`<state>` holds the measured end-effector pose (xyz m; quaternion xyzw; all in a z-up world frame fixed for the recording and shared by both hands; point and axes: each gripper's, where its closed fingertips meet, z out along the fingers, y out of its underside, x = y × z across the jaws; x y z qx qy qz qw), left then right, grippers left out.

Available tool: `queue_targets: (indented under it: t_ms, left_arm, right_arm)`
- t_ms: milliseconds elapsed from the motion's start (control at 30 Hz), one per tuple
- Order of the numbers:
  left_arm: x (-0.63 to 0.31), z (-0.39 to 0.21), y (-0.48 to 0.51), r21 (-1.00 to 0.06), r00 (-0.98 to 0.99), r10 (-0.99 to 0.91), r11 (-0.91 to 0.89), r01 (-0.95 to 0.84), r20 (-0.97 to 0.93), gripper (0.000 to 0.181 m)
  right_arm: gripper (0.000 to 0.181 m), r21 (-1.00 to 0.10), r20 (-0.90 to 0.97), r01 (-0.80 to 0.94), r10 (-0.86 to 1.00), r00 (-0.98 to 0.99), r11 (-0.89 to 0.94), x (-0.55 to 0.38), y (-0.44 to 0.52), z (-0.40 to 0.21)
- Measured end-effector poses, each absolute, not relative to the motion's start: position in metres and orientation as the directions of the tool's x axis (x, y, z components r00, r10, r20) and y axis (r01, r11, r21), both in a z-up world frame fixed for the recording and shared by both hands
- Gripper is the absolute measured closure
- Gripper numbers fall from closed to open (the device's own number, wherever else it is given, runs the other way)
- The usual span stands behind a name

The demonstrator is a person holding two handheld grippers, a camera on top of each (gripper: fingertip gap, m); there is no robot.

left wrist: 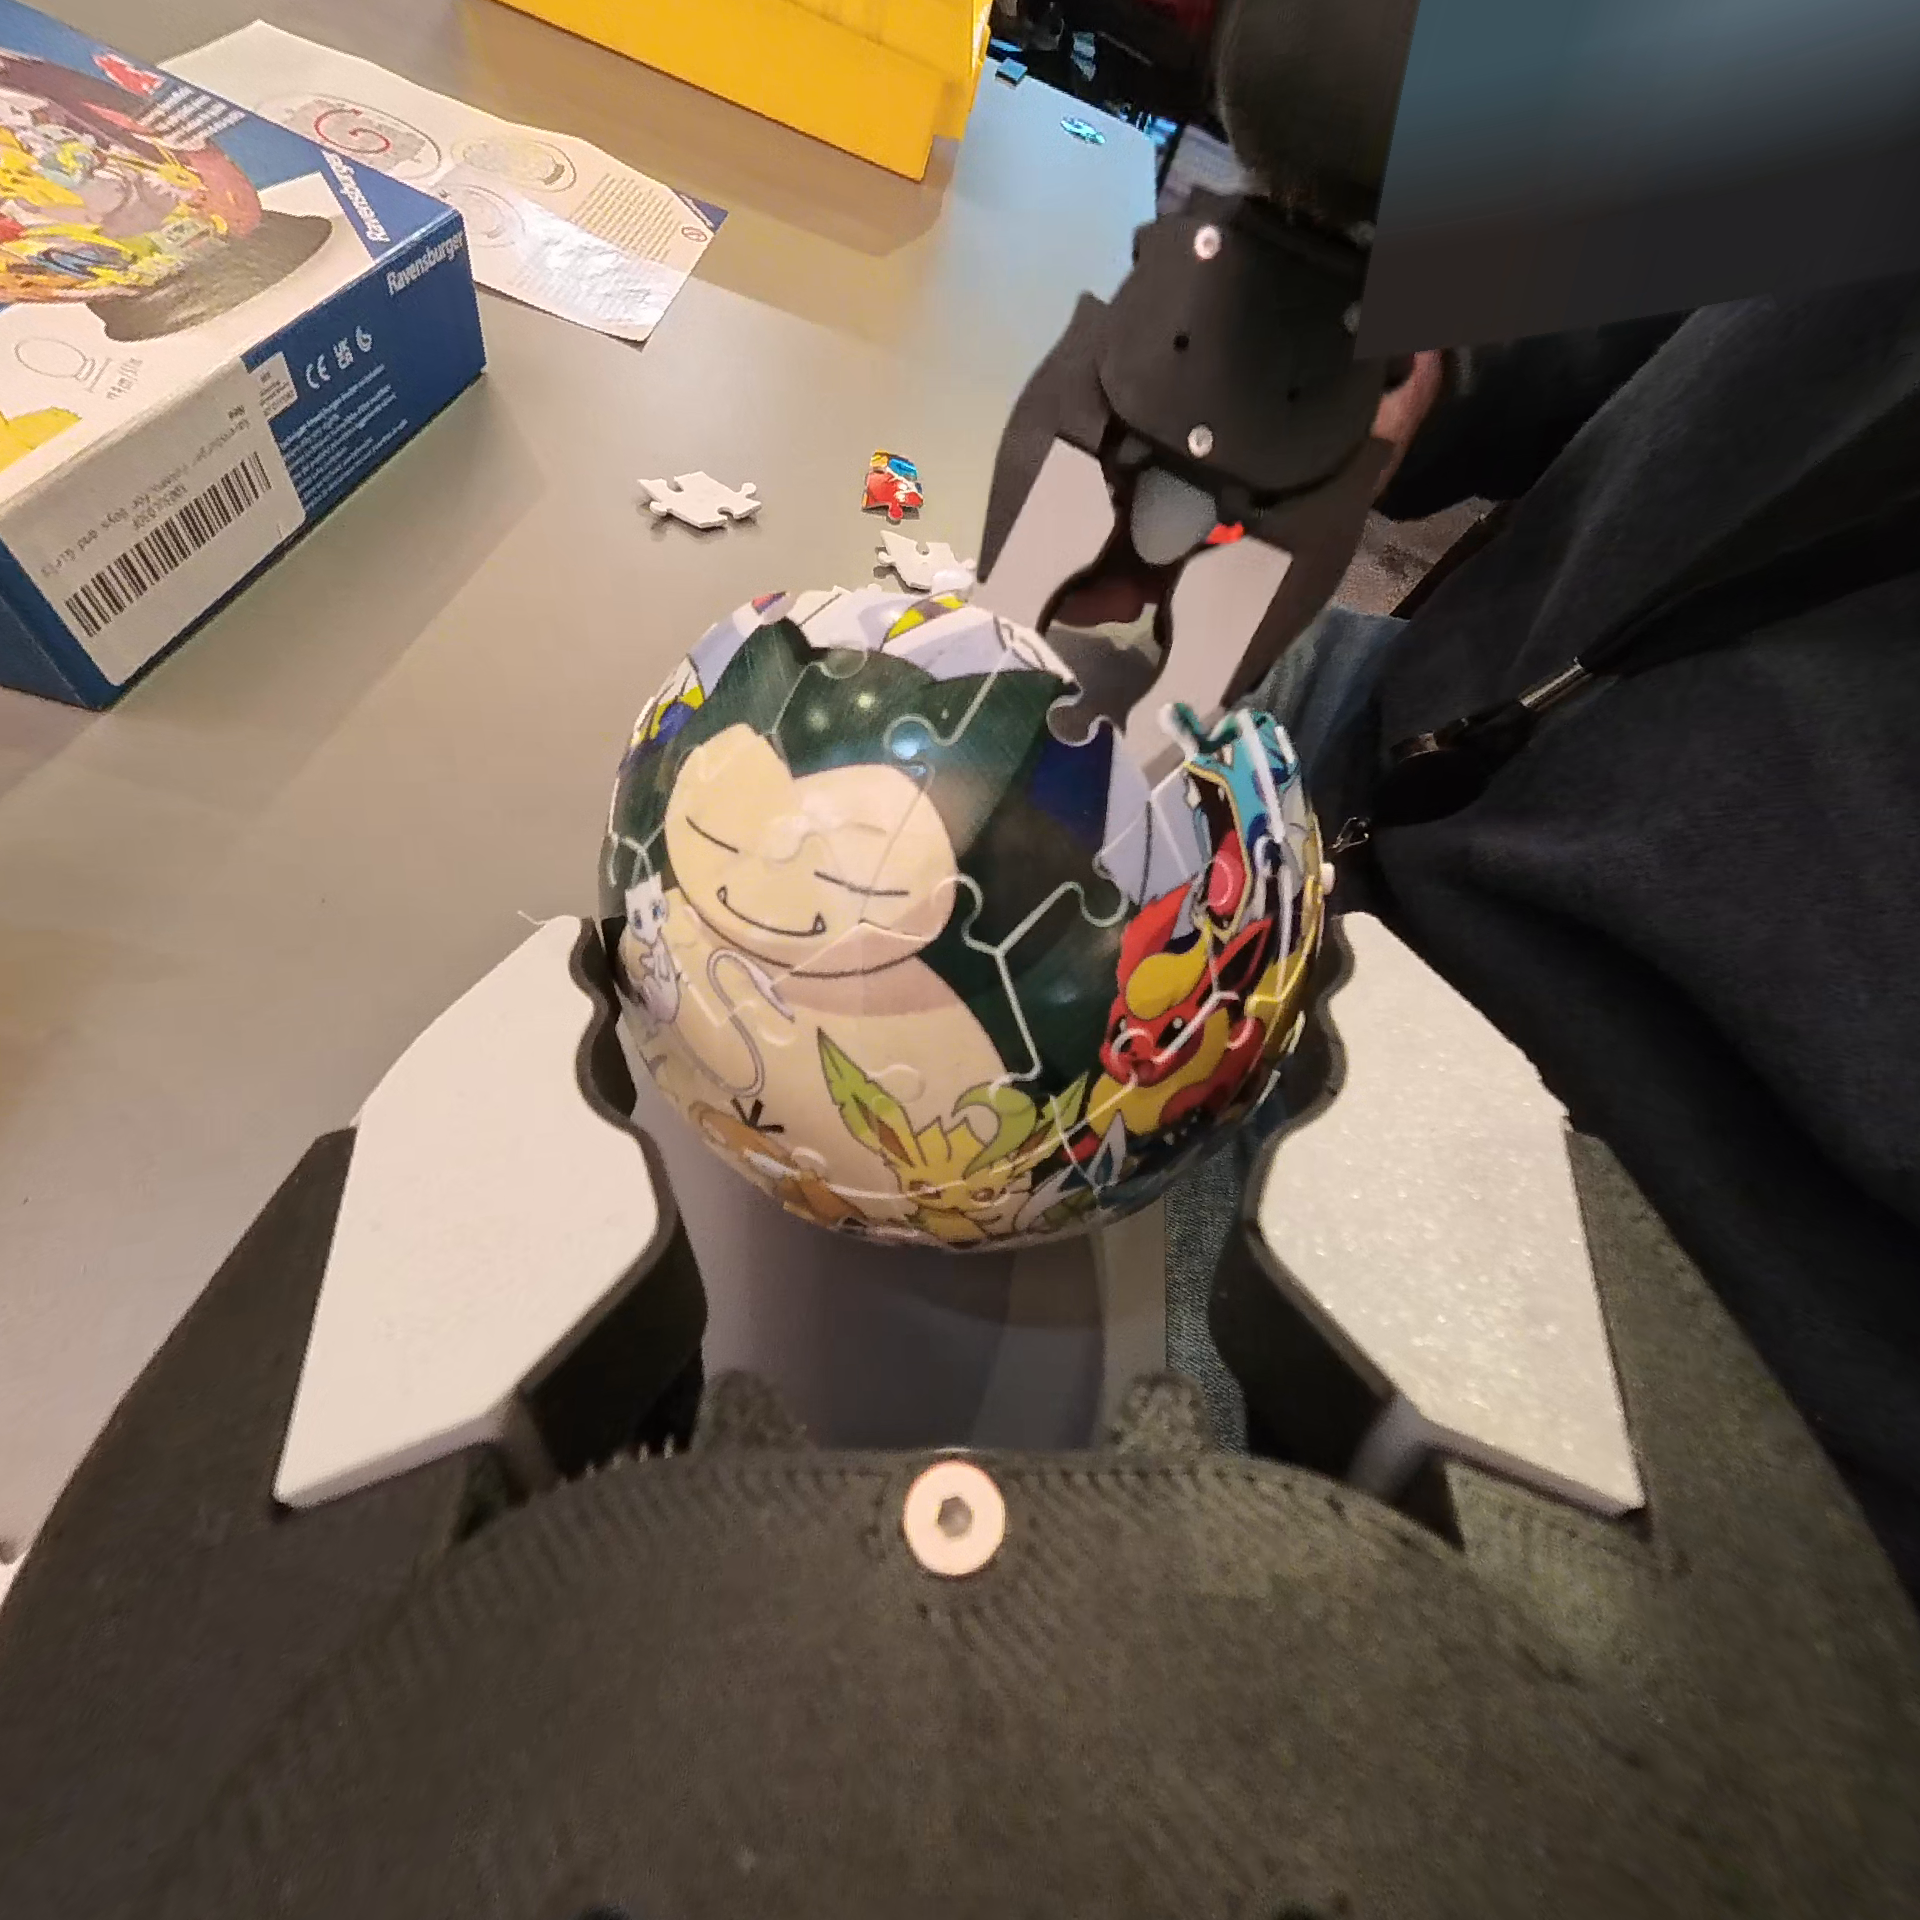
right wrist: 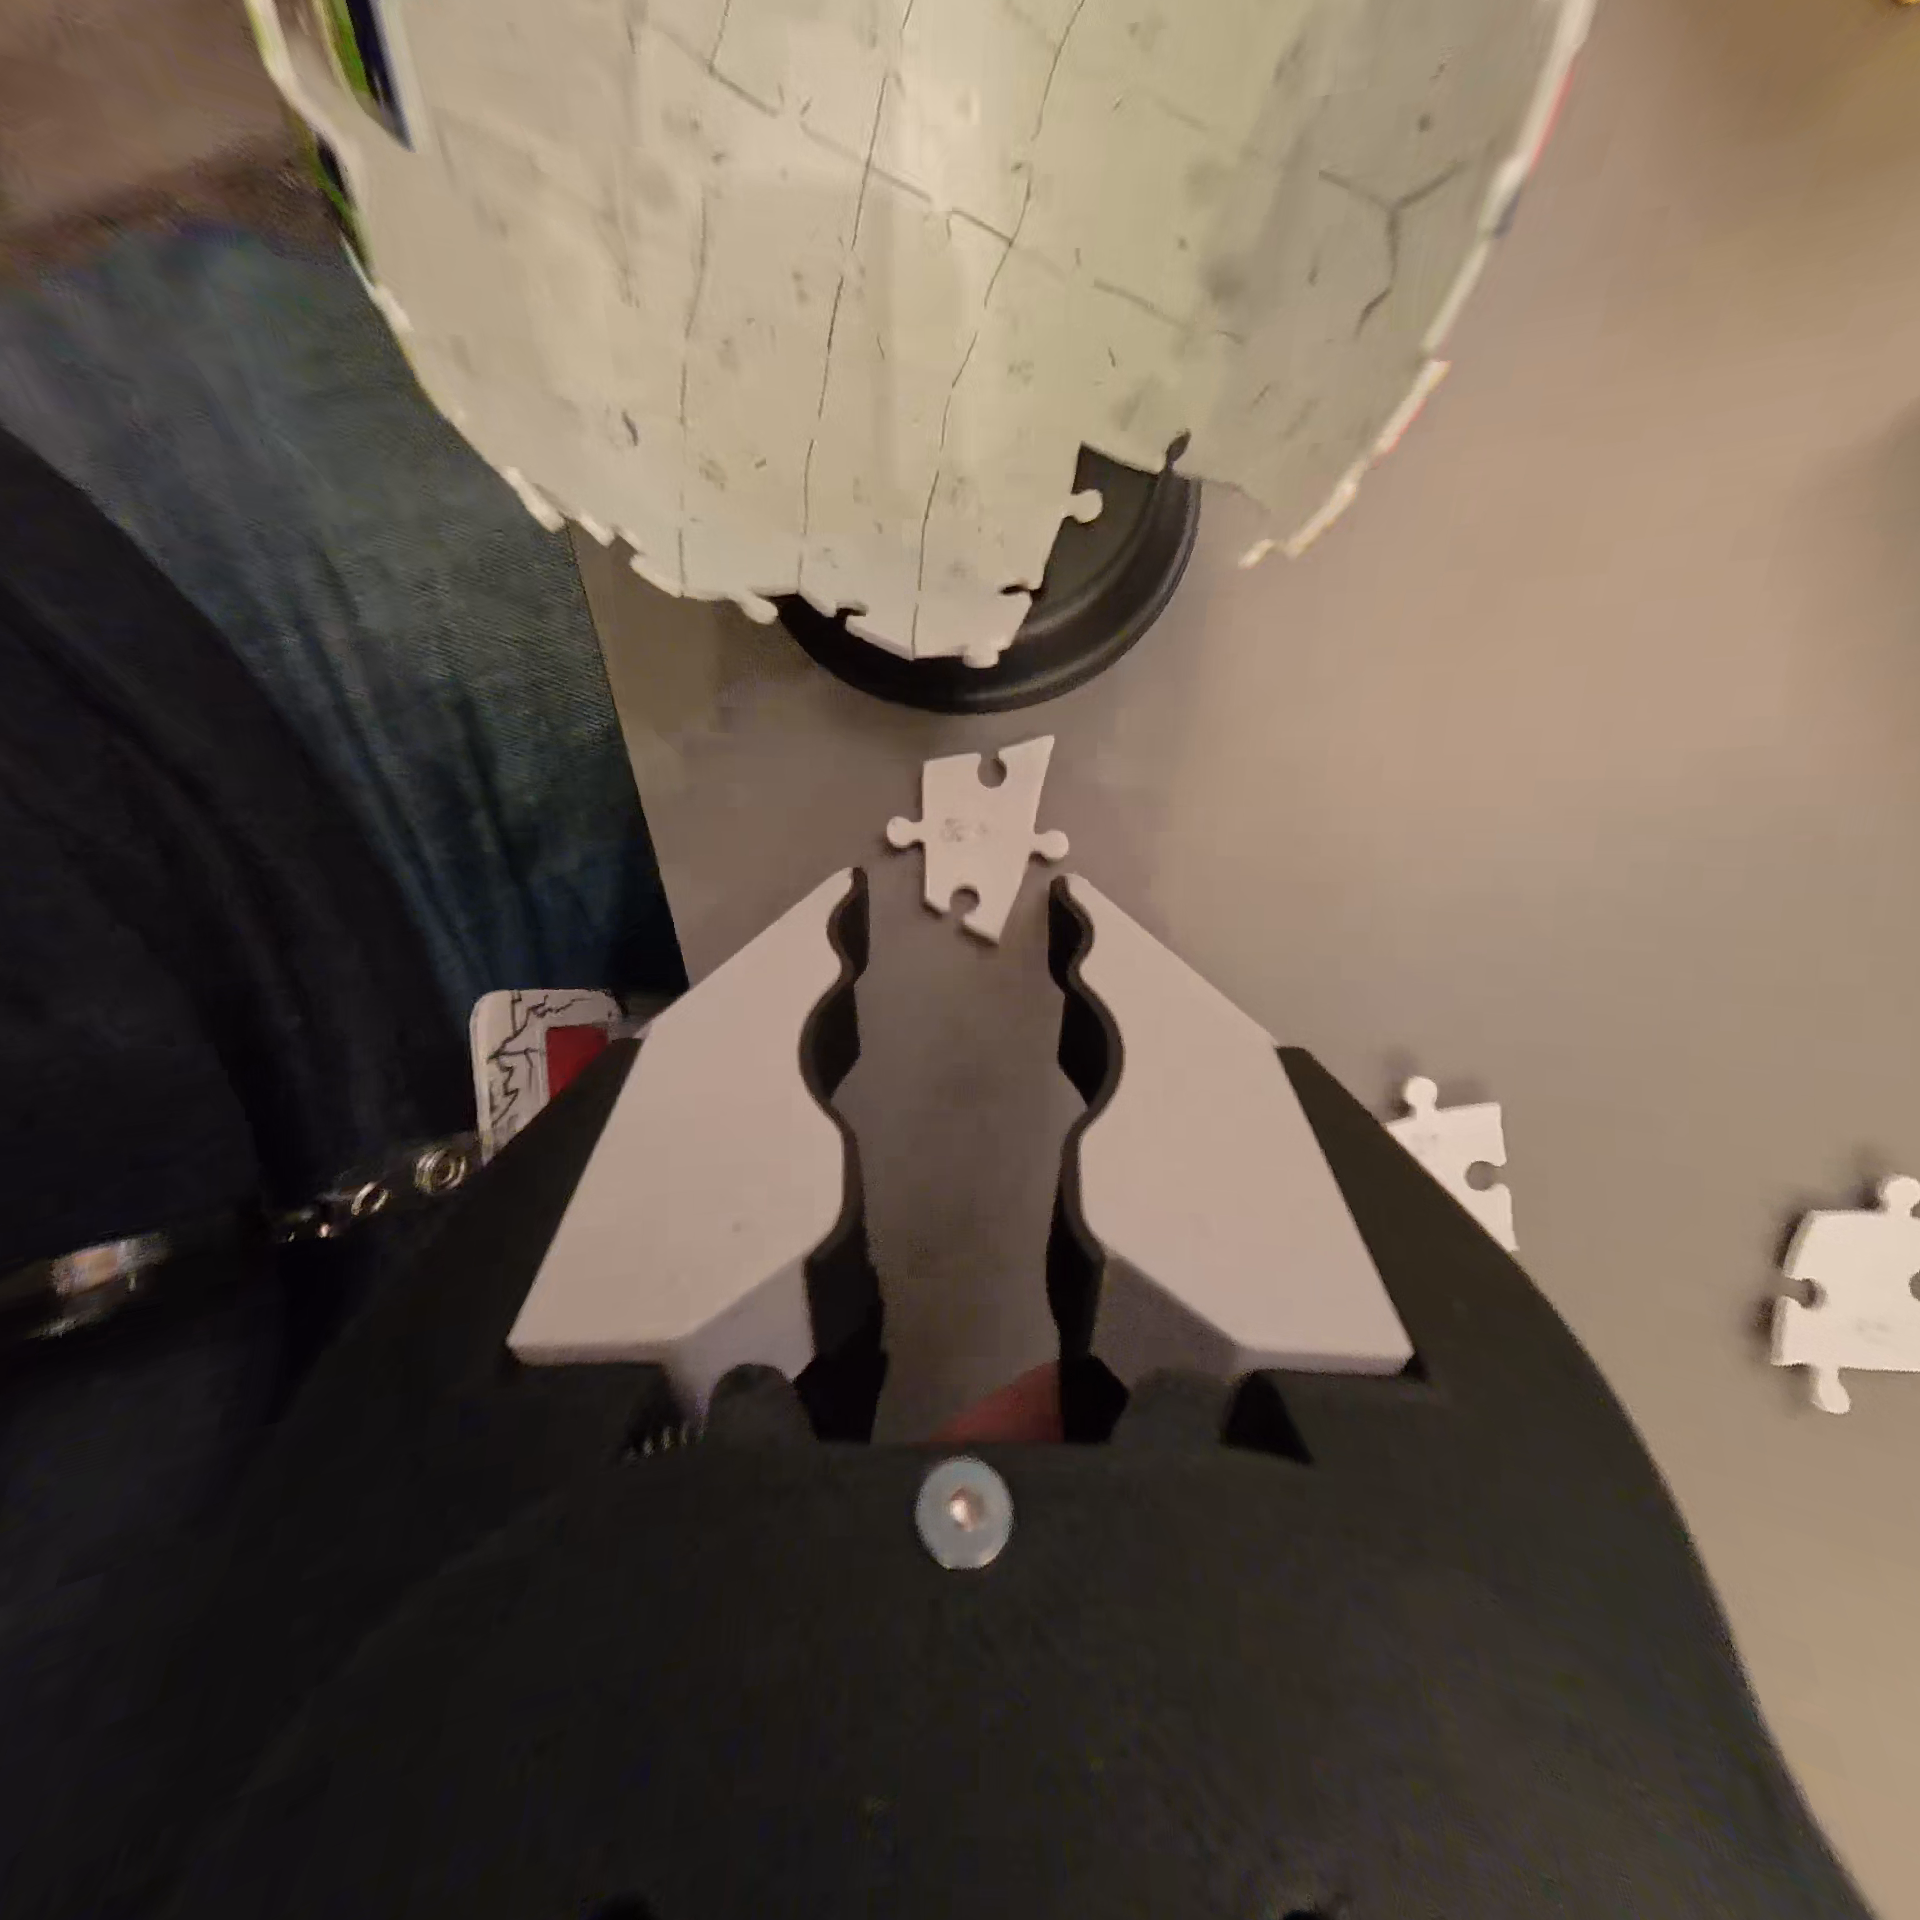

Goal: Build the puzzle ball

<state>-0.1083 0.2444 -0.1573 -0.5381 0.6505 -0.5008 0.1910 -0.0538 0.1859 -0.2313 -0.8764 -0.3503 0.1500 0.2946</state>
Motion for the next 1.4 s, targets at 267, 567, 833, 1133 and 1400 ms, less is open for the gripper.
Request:
queue_targets:
  t_ms: [267,567,833,1133,1400]
  left_arm:
    - [-0.108,-0.157,0.244,-0.858,-0.351,-0.892,-0.076,-0.508,0.287,0.058]
    - [-0.108,-0.157,0.244,-0.858,-0.351,-0.891,-0.078,-0.507,0.289,0.058]
    - [-0.108,-0.156,0.243,-0.858,-0.352,-0.892,-0.073,-0.508,0.284,0.059]
    - [-0.108,-0.156,0.243,-0.860,-0.354,-0.891,-0.074,-0.505,0.284,0.059]
    - [-0.108,-0.157,0.239,-0.856,-0.349,-0.892,-0.076,-0.511,0.287,0.059]
  right_arm:
    - [0.165,-0.634,-0.012,0.500,0.653,0.757,-0.591,-0.052,0.195,-0.234]
    - [0.165,-0.713,-0.050,0.401,0.613,0.789,-0.575,-0.056,0.205,-0.203]
    - [0.165,-0.688,0.033,0.472,0.626,0.779,-0.551,-0.074,0.225,-0.211]
    - [0.165,-0.648,0.097,0.620,0.759,0.643,-0.442,-0.082,0.227,-0.209]
    - [0.165,-0.406,0.334,0.908,0.909,0.250,-0.100,-0.079,0.228,-0.211]
